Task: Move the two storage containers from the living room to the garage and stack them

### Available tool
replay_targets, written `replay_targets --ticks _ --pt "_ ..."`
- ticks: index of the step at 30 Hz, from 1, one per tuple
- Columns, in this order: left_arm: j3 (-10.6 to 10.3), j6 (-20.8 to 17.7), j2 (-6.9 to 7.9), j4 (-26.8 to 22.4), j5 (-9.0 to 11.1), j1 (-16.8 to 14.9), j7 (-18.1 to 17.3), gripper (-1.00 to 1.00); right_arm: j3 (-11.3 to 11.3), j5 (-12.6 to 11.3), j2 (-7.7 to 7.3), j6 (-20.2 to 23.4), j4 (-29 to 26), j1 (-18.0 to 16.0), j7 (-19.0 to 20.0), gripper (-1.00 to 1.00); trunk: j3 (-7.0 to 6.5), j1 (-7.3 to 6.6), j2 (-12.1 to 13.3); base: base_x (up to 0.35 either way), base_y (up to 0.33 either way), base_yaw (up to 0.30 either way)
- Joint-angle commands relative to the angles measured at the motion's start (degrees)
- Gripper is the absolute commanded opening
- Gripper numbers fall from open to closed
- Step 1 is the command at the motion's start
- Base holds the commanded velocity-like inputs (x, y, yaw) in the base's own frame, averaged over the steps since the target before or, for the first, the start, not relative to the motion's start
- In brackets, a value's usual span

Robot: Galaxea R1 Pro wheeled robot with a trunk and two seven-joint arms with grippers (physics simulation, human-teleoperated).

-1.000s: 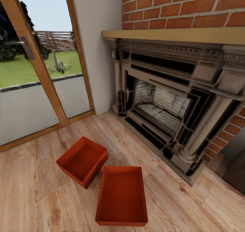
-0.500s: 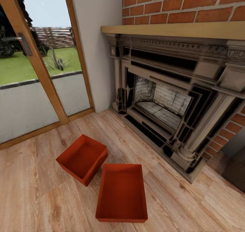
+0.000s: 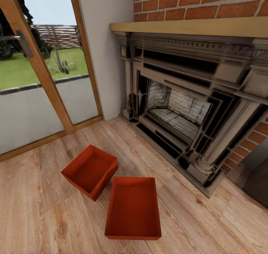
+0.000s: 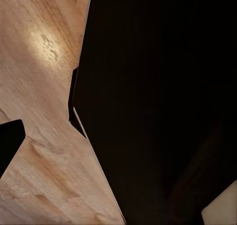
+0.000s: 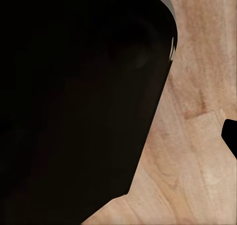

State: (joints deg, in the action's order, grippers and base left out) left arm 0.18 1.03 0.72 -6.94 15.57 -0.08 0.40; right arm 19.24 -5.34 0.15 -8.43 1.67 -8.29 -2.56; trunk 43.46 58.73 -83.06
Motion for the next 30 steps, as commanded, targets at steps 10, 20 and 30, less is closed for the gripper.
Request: replay_targets --ticks 10,20,30 --pt "0.0 0.1 -0.01 0.0 0.3 0.0 0.1 1.00 0.5 -0.6 0.02 -0.5 0.2 -0.1 -0.1 1.00 0.96 0.00 0.0 0.000 0.000 0.000" --pt "0.0 0.1 0.00 0.0 0.3 0.0 0.0 1.00 0.5 -0.6 0.02 -0.6 0.2 0.0 -0.1 1.00 1.89 0.00 0.0 0.000 0.000 0.000" --pt "0.0 0.1 0.03 0.0 0.3 0.0 0.0 1.00 0.5 -0.6 0.02 -0.5 0.2 -0.1 -0.1 1.00 2.81 0.00 0.0 0.000 0.000 0.000"
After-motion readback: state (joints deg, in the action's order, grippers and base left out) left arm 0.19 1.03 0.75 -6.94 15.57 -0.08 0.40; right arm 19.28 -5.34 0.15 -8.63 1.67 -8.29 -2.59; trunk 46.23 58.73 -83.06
